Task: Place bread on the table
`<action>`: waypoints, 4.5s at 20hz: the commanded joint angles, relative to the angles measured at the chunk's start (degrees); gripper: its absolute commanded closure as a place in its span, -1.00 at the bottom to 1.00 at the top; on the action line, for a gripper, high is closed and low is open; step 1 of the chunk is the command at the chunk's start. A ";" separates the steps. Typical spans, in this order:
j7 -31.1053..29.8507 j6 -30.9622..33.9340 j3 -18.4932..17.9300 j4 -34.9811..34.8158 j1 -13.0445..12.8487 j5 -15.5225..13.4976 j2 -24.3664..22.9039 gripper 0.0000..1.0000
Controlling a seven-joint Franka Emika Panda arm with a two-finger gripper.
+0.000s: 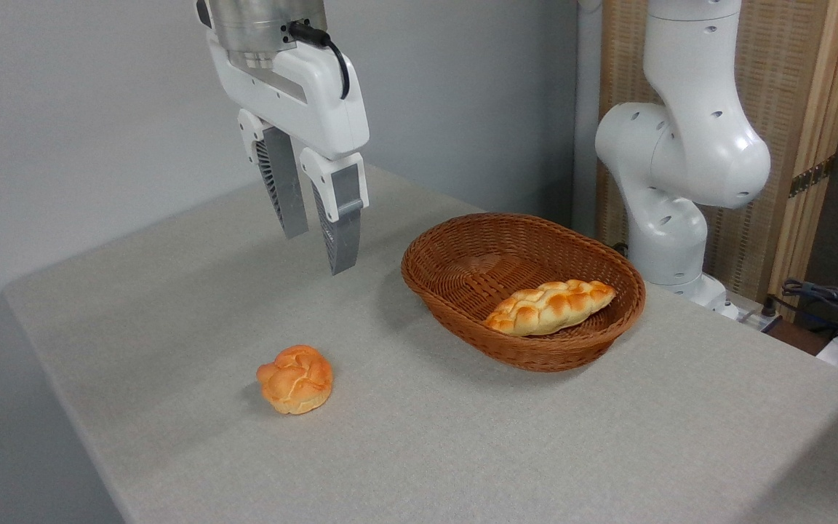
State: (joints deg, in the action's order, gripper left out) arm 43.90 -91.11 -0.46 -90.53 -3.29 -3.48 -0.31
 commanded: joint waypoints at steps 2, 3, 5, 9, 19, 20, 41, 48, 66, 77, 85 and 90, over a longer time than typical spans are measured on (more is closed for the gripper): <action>0.84 0.41 -0.16 0.79 0.39 -1.27 0.40 -1.00; 0.84 0.41 -0.16 0.79 0.39 -1.27 0.40 -1.00; 0.84 0.50 -0.16 0.79 0.39 -1.36 0.22 -1.00; 0.84 0.50 -0.16 0.79 0.39 -1.36 0.22 -1.00; 1.27 -2.29 0.02 -9.62 -1.18 -0.66 -7.04 -1.00; 1.27 -5.01 -0.33 -15.49 -2.85 -0.48 -11.34 -1.00; 2.15 -6.97 -3.59 -51.06 -12.88 11.82 -24.21 -1.00; 2.15 -10.49 -3.59 -53.43 -14.02 11.91 -22.63 -1.00; 2.24 -10.93 -3.59 -54.05 -14.73 14.11 -22.63 0.84; 5.14 2.69 -1.21 -44.74 -14.82 14.11 -22.63 0.85; 7.77 4.72 -4.19 -36.48 -14.73 13.94 -22.45 0.87; 7.08 4.54 -11.83 -18.05 -14.64 12.27 -11.15 0.83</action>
State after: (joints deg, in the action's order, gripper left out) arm 50.71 -88.66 -7.70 -122.60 -17.58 10.48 -21.56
